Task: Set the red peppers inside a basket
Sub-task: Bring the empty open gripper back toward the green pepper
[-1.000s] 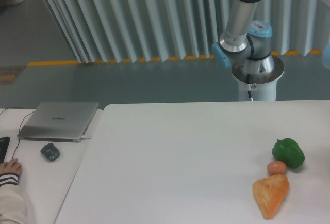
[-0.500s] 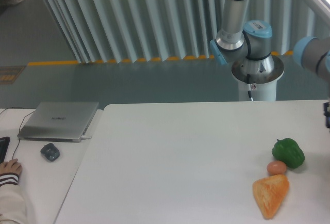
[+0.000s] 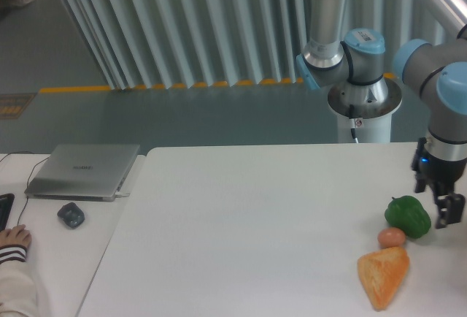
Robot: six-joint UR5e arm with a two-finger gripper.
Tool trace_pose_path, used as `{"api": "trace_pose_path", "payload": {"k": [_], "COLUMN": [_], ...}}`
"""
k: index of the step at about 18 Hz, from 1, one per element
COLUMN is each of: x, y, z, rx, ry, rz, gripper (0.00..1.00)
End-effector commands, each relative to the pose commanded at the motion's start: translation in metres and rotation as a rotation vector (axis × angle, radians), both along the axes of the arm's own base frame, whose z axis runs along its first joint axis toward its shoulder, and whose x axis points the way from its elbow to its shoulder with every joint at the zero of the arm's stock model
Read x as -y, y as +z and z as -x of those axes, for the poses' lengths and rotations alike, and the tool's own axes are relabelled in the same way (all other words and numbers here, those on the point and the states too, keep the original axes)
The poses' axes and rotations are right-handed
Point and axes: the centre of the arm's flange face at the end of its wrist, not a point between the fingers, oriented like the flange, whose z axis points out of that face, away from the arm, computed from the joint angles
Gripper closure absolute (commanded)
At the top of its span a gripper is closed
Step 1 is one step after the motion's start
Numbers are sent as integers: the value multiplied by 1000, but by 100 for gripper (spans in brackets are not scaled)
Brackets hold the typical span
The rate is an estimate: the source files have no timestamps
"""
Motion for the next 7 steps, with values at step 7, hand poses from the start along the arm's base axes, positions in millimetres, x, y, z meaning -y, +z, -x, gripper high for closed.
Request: {"api": "trace_pose_path", "payload": {"k": [7], "x": [-2], "y": [5], "z": [-13], "rx": [-28], "ry": [3], "rz": [-13], "gripper": [0]}}
